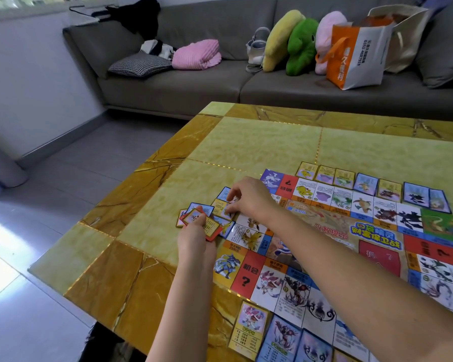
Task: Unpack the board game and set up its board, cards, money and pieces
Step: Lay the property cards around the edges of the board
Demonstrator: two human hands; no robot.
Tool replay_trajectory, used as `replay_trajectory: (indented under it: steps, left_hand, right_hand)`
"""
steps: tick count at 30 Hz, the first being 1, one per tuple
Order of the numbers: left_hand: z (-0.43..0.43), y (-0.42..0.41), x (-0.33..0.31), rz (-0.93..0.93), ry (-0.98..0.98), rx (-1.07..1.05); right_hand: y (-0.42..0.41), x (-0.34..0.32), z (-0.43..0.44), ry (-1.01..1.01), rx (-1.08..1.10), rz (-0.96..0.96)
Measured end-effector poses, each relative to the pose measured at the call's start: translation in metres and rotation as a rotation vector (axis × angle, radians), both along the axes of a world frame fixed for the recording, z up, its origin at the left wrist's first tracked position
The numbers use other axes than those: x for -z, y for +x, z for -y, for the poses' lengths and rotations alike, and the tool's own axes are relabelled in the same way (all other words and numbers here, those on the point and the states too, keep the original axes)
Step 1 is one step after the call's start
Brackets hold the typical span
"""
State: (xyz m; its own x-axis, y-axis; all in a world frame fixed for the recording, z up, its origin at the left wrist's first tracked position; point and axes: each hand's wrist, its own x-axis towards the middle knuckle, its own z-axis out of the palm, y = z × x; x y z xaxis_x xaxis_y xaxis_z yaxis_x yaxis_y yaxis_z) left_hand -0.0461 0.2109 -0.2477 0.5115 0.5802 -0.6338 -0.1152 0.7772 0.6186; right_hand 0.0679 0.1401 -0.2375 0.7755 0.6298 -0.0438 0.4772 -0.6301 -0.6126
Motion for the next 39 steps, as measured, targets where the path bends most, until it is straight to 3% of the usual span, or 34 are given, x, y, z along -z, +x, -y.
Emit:
replay_trajectory:
  steps: [17,23,35,39]
  left_hand:
    - [-0.002,-0.001,0.001,0.006,-0.033,0.000]
    - [0.000,-0.001,-0.003,-0.006,-0.031,0.010]
    - [-0.001,-0.004,-0.005,0.012,-0.067,0.008]
    - [-0.003,-0.006,-0.007,0.101,-0.052,0.035]
  right_hand:
    - [0.007,0.004,0.000,-0.085,0.003,0.051]
    - [0.009,0.009,0.006,0.064,0.019,0.053]
    - [0.024,0.004,0.011,-0.059,-0.111,0.169]
    - [0.021,-0.009,0.016,0.155,-0.083,0.023]
